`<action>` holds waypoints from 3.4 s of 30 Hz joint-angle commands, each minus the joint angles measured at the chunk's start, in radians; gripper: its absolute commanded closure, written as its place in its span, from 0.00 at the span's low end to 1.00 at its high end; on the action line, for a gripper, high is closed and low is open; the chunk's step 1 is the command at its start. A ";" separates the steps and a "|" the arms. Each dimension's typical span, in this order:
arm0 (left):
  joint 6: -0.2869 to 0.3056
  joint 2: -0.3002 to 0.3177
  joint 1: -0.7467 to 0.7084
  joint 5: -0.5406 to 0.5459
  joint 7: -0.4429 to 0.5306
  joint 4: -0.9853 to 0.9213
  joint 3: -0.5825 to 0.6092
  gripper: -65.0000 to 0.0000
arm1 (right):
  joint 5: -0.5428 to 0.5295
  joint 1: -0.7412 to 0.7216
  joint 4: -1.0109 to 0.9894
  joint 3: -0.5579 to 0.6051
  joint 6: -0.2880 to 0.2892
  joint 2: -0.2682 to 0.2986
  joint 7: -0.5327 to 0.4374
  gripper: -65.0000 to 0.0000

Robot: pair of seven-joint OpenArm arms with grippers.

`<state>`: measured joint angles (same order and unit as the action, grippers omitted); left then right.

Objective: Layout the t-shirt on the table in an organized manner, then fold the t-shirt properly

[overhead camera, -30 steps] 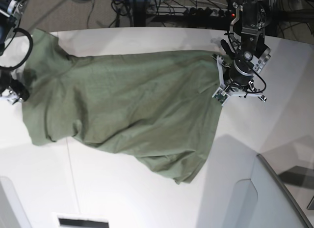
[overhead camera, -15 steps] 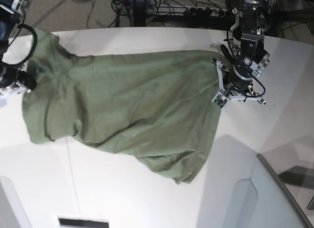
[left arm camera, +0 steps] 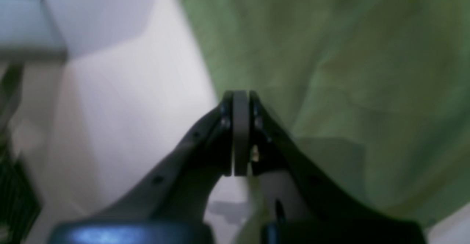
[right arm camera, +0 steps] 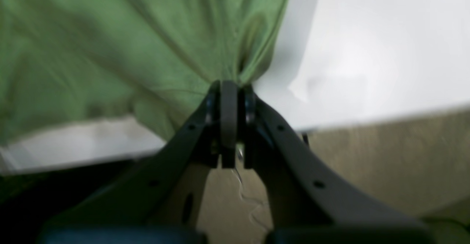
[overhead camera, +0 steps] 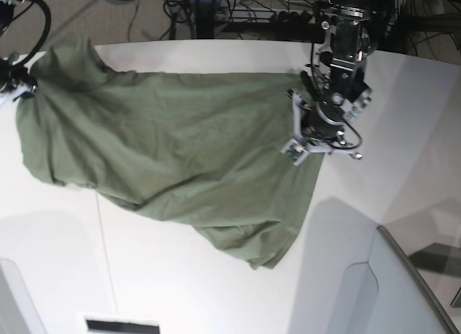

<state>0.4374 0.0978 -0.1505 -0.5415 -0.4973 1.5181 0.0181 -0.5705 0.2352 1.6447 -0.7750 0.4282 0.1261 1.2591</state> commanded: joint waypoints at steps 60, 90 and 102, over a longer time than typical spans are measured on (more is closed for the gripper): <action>0.208 0.104 -0.139 0.964 -0.011 0.046 -0.439 1.00 | -0.012 -0.040 0.183 0.001 0.002 0.053 -0.011 1.00; 0.200 0.319 0.636 0.932 -0.489 0.456 -0.591 1.00 | -0.013 -0.670 0.354 0.002 0.004 0.337 0.060 1.00; 0.148 0.333 0.696 0.932 -0.489 0.462 -0.505 1.00 | -0.012 -0.707 0.358 -0.044 0.004 0.426 -0.058 1.00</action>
<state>0.6182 0.4053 0.5304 0.4545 -0.9710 1.9732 -0.4694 -0.6655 -0.4591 1.9991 -0.7944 0.4484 0.5179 1.2121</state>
